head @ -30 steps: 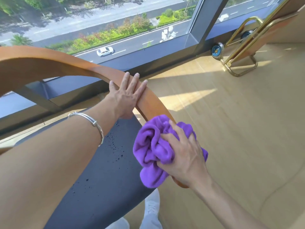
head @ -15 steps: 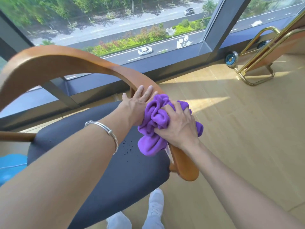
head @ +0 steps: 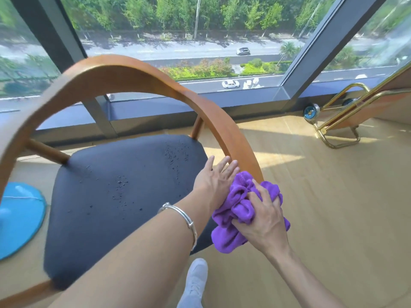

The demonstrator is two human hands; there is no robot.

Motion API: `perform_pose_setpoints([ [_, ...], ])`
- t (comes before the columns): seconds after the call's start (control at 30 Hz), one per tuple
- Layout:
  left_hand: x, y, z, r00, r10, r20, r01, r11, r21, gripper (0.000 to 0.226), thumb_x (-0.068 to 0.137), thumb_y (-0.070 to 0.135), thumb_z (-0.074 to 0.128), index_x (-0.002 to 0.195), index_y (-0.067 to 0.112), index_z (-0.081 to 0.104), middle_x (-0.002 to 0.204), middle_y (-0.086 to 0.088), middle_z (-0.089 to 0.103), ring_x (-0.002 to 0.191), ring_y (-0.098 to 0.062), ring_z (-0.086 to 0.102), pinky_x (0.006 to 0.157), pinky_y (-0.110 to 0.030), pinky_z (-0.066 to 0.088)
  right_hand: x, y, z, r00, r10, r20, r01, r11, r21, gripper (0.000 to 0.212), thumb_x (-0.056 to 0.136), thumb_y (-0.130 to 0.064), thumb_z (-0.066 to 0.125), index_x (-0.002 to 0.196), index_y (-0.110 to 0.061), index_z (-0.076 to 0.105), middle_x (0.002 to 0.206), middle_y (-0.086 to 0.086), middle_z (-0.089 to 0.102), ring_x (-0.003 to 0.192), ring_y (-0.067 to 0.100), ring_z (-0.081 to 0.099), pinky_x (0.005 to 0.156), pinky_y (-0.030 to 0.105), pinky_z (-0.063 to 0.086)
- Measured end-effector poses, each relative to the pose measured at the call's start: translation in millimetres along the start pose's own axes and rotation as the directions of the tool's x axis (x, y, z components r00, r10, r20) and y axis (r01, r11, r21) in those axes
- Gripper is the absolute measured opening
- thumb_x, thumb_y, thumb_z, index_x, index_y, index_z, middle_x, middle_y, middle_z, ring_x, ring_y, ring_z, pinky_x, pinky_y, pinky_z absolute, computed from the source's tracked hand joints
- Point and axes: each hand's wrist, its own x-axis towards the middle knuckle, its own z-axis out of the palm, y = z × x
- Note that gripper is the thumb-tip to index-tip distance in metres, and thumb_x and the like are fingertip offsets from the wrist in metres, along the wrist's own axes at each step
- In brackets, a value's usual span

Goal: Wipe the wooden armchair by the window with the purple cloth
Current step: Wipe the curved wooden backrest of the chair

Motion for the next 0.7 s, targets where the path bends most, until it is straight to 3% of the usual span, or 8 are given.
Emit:
perform_pose_setpoints([
  [0.17,-2,11,5,1.0,-0.027,-0.015,0.028,0.999,0.016,0.067,0.099,0.029,0.028,0.146,0.009,-0.015,0.156,-0.007,-0.019,0.143,-0.026,-0.017,0.115,-0.052,-0.001,-9,1,4,0.996,-0.022,-0.083,0.028,0.997,0.078,0.04,0.063,-0.051,0.055,0.083,-0.017,0.06,0.132,0.007,0.059,0.125,0.022,0.047,0.094,0.035,0.027],
  [0.3,-2,13,1,0.999,-0.031,-0.01,0.031,0.999,-0.022,0.065,0.099,0.028,0.027,0.147,0.008,-0.013,0.156,-0.008,-0.017,0.143,-0.026,-0.016,0.115,-0.051,0.0,-8,5,4,0.992,-0.05,-0.118,0.066,0.988,0.137,0.034,0.066,-0.047,0.055,0.082,-0.018,0.061,0.122,0.002,0.064,0.126,0.015,0.044,0.097,0.036,0.029],
  [0.43,-5,10,-10,0.998,-0.005,-0.055,-0.007,0.978,-0.21,0.058,0.099,0.022,0.025,0.149,0.007,0.0,0.158,-0.009,0.0,0.145,-0.023,0.001,0.114,-0.044,0.012,-1,15,2,0.998,-0.062,-0.024,0.066,0.975,0.21,0.039,0.073,-0.048,0.053,0.102,-0.024,0.066,0.129,-0.004,0.058,0.129,0.018,0.044,0.106,0.039,0.031],
  [0.5,-2,13,-20,0.994,-0.083,-0.072,0.034,0.856,-0.516,0.059,0.097,0.017,0.031,0.15,0.013,0.005,0.152,-0.01,0.024,0.138,-0.023,0.025,0.108,-0.04,0.023,4,21,-3,0.998,-0.053,-0.035,0.062,0.936,0.347,0.038,0.073,-0.044,0.054,0.106,-0.028,0.064,0.125,-0.006,0.057,0.13,0.017,0.038,0.106,0.037,0.035],
  [0.57,4,21,-26,0.975,-0.219,-0.04,0.105,0.612,-0.784,0.063,0.093,0.01,0.033,0.15,0.02,0.008,0.133,-0.012,0.048,0.117,-0.028,0.047,0.097,-0.037,0.036,9,24,-8,0.998,0.06,0.001,-0.05,0.815,0.577,0.035,0.07,-0.043,0.059,0.103,-0.034,0.062,0.119,-0.01,0.054,0.127,0.017,0.039,0.098,0.04,0.045],
  [0.63,15,31,-32,0.929,-0.371,0.0,0.159,0.398,-0.903,0.06,0.094,0.01,0.03,0.15,0.022,0.013,0.132,-0.013,0.052,0.115,-0.03,0.05,0.097,-0.035,0.038,17,30,-13,0.989,0.131,0.069,-0.139,0.665,0.734,0.03,0.068,-0.043,0.066,0.096,-0.04,0.06,0.107,-0.017,0.053,0.113,0.02,0.052,0.085,0.042,0.053],
  [0.7,29,49,-33,0.837,-0.547,0.023,0.147,0.184,-0.972,0.054,0.096,0.013,0.03,0.149,0.022,0.019,0.143,-0.009,0.043,0.127,-0.025,0.043,0.104,-0.03,0.034,28,39,-16,0.985,0.135,0.105,-0.16,0.514,0.843,0.03,0.063,-0.041,0.069,0.091,-0.033,0.062,0.093,-0.012,0.058,0.093,0.018,0.062,0.073,0.033,0.054],
])
